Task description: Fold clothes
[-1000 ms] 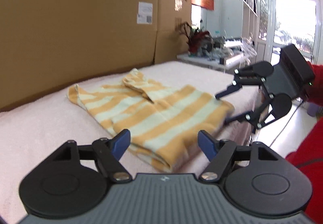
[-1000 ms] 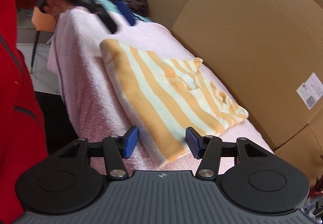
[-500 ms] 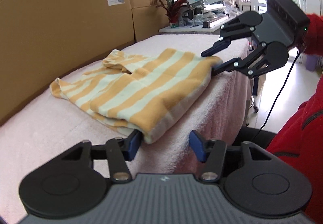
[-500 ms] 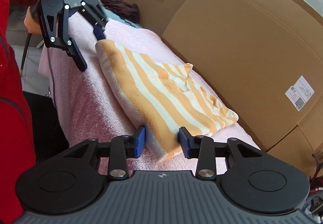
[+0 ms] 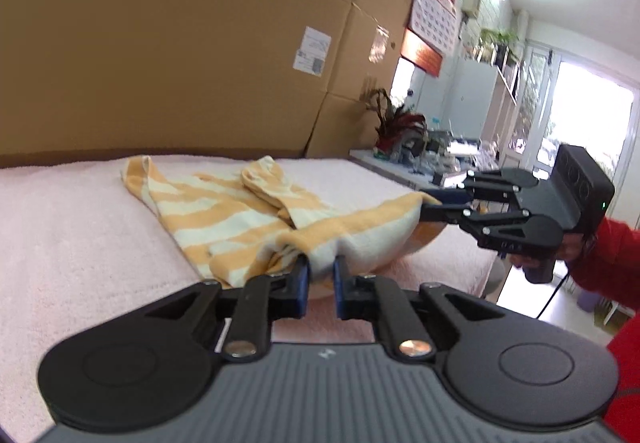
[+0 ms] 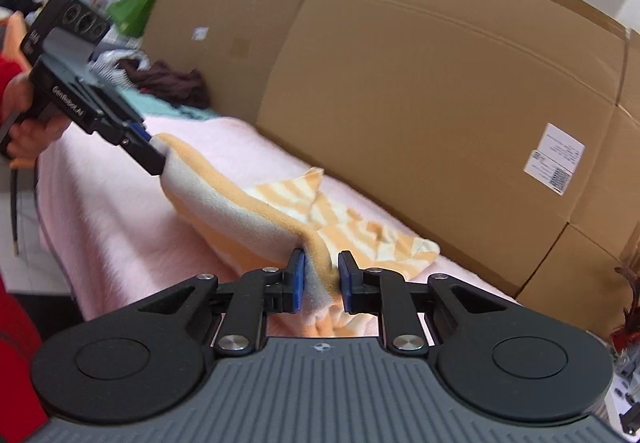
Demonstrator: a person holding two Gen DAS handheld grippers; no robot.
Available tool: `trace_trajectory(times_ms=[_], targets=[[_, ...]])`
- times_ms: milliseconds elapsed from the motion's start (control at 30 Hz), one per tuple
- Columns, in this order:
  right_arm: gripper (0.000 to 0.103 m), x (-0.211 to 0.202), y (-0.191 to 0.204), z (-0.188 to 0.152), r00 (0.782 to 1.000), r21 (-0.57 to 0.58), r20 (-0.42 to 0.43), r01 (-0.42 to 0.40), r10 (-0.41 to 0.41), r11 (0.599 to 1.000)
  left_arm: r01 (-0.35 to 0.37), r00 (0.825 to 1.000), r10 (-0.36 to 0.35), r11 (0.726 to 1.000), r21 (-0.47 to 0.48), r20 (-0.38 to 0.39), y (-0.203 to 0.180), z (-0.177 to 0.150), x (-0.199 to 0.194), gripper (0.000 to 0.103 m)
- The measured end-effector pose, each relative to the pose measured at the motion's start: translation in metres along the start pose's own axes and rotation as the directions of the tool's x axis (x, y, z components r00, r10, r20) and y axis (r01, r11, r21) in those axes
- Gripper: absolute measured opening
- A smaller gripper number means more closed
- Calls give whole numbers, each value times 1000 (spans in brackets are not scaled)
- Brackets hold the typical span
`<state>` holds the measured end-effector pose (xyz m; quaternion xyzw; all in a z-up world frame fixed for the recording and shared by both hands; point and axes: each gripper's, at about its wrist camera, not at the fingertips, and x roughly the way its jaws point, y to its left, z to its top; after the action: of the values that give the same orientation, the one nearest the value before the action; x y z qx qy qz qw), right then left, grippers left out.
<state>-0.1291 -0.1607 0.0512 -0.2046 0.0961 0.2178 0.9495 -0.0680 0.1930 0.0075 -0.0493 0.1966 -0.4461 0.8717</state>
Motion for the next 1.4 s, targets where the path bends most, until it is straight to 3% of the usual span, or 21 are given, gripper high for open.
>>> trace_trajectory(times_ms=[133,300,533,867,933,1000,1067,1133,1233,1267,1333,1400], targets=[[18,14,-21,6,1000,97,5,20,-21,995,-18,998,24,994,-104,56,20,22,16,6],[17,47,-51,7,998,222,-32,59,-53,973,-96,990,111,982,-166,84,45,45,52,6],[15,91,-68,5,992,251,-100,103,-80,963,-202,976,218,934,-294,23,84,49,91,4],[14,144,-87,-2,977,259,-210,92,-37,961,-298,951,310,897,-328,-15,107,35,105,3],[16,148,-88,-2,971,256,-240,80,-16,963,-304,945,327,894,-329,15,104,37,99,3],[17,152,-88,-3,962,248,-271,83,-13,965,-320,929,361,895,-310,82,95,45,87,3],[17,152,-87,-2,958,238,-285,97,-26,966,-319,918,366,910,-264,152,80,56,76,4],[19,151,-85,-2,956,228,-292,109,-38,968,-281,932,319,935,-214,173,66,65,78,4],[24,146,-88,-1,955,238,-290,127,-54,963,-206,969,231,952,-225,92,57,64,104,11],[24,141,-94,-1,960,264,-273,132,-57,956,-210,972,228,948,-237,50,58,59,115,11],[24,127,-107,-1,967,345,-242,168,-85,924,-251,967,253,933,-256,-27,61,47,133,11],[21,104,-122,-1,968,462,-220,213,-122,861,-284,959,278,919,-273,-62,66,37,139,15]])
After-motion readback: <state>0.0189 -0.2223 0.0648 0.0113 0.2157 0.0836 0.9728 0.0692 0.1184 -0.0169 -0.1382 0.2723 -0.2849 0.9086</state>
